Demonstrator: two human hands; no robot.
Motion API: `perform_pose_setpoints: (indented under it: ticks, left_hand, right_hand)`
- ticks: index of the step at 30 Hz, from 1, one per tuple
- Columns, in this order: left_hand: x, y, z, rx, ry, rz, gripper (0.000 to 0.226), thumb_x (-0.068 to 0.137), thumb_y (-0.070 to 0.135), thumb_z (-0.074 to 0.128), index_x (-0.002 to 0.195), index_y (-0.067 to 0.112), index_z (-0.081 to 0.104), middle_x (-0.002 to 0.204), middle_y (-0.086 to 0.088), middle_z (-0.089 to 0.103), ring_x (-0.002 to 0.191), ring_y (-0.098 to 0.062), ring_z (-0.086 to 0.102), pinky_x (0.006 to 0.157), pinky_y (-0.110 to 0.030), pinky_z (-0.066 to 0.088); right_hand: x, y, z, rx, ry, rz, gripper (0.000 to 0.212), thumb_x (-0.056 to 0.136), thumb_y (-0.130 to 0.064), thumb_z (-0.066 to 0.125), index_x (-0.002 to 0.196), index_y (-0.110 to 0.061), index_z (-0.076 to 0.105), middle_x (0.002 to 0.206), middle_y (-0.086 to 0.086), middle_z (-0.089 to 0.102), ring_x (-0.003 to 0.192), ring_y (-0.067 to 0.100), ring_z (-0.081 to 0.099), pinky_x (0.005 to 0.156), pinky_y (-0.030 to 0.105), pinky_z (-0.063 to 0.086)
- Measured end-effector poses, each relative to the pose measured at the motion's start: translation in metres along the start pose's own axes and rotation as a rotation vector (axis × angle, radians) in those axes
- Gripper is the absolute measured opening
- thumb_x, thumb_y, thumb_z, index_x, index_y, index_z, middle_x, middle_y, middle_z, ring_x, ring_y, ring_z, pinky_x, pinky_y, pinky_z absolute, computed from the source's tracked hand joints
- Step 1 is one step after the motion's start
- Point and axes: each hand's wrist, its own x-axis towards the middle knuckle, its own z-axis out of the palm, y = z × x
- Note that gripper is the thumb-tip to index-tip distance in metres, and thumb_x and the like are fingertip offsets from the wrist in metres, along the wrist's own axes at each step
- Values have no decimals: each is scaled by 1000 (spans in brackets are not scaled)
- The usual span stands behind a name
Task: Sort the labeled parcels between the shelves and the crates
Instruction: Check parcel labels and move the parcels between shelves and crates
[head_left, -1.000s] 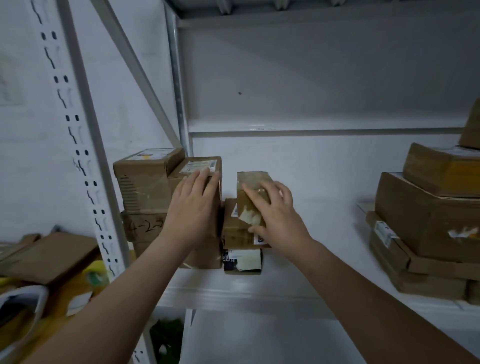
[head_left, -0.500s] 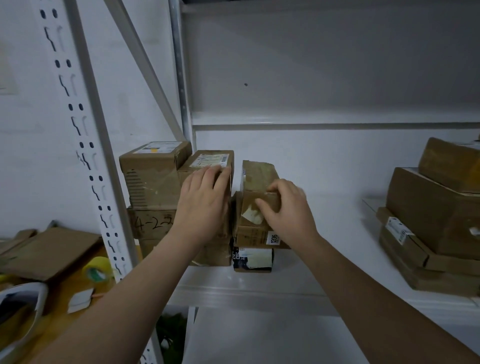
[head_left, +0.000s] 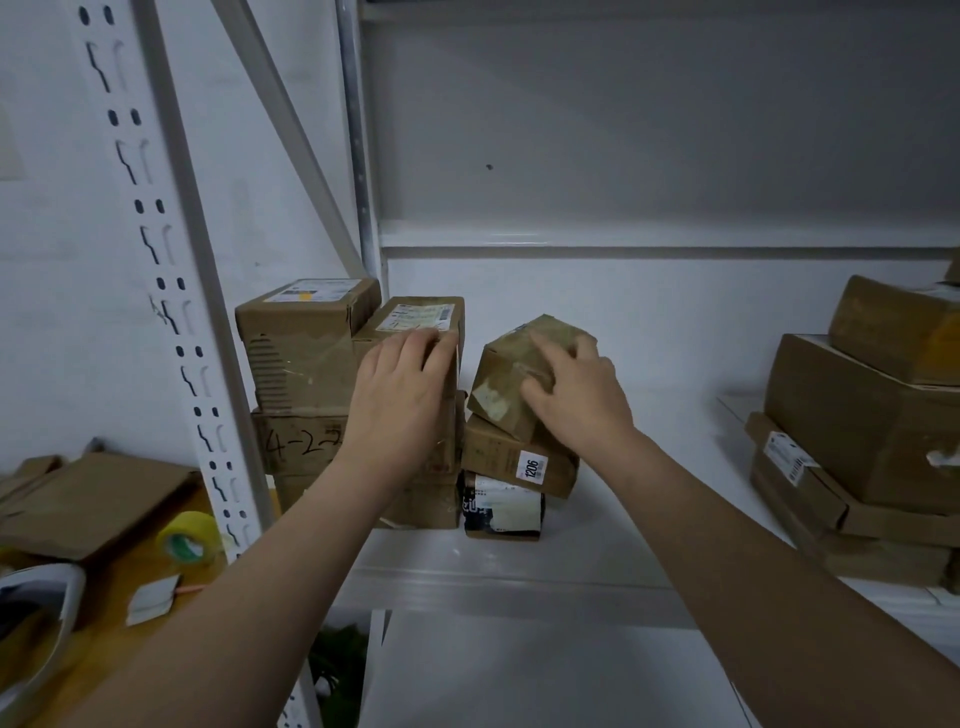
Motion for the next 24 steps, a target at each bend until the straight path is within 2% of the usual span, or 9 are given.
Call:
perform_pose_setpoints:
  ticks: [2,4,8,11,13,16,19,22,24]
  left_hand:
    - [0,0,1,6,0,3,59,81,6,59,139,7,44,134,-16,49,125,-35,43,104,-44,31]
    - [0,0,2,1,1,-3,58,83,14,60,138,7,44,133,-16,49,125,-35,43,104,-45,32]
    - [1,2,4,-14,21,-13,55,85,22,60,136,7,47,131,-15,51,123,-34,45,103,-46,34]
    - [1,3,5,-3,43,-31,55,85,23,63,136,8,48,135,-19,50,126,-37,44,107,-48,31]
    - [-1,4,5,11,67,-7,56,84,20,66,136,7,49,140,-21,46,131,-40,39,111,-49,25]
    - [-4,8,8,31,78,139,55,80,10,68,132,7,54,139,-19,48,134,-39,38,112,-50,19]
    - [-6,12,9,36,31,110,51,83,13,64,133,7,53,140,-17,48,136,-36,36,114,-49,17]
    - [-6,13,10,41,6,45,51,83,19,64,133,11,53,143,-17,44,136,-37,35,114,-50,15]
    - [-5,13,11,44,10,29,51,83,21,64,132,12,53,144,-17,42,136,-38,33,114,-50,12]
  right_hand:
    - [0,2,0,17,-54,-6,50,92,-41,45,141,-33,40,142,7,29,127,30,31,97,41,41]
    - [0,3,2,105,-53,8,46,89,-48,51,130,-26,49,135,6,32,122,28,38,96,39,42]
    - [-1,3,7,276,-30,4,51,73,-65,65,103,-27,46,116,-5,43,100,13,50,79,29,44]
    - [0,-8,11,295,33,16,56,61,-77,61,86,-32,40,96,-14,45,81,4,48,65,27,40]
    - [0,-16,16,246,59,25,58,56,-81,55,80,-32,35,91,-14,44,77,6,49,65,31,42]
    - [1,-19,20,214,85,41,58,59,-77,47,96,-32,43,102,-12,47,84,12,55,74,38,49]
    - [2,-10,16,351,140,96,64,68,-68,46,123,-35,48,113,-12,47,93,8,51,77,30,45]
    - [4,6,10,774,234,296,45,82,-58,49,118,-32,59,110,-12,60,92,4,59,70,18,45]
    - [1,16,10,917,256,430,41,85,-58,42,105,-31,65,97,-14,67,90,4,64,65,16,47]
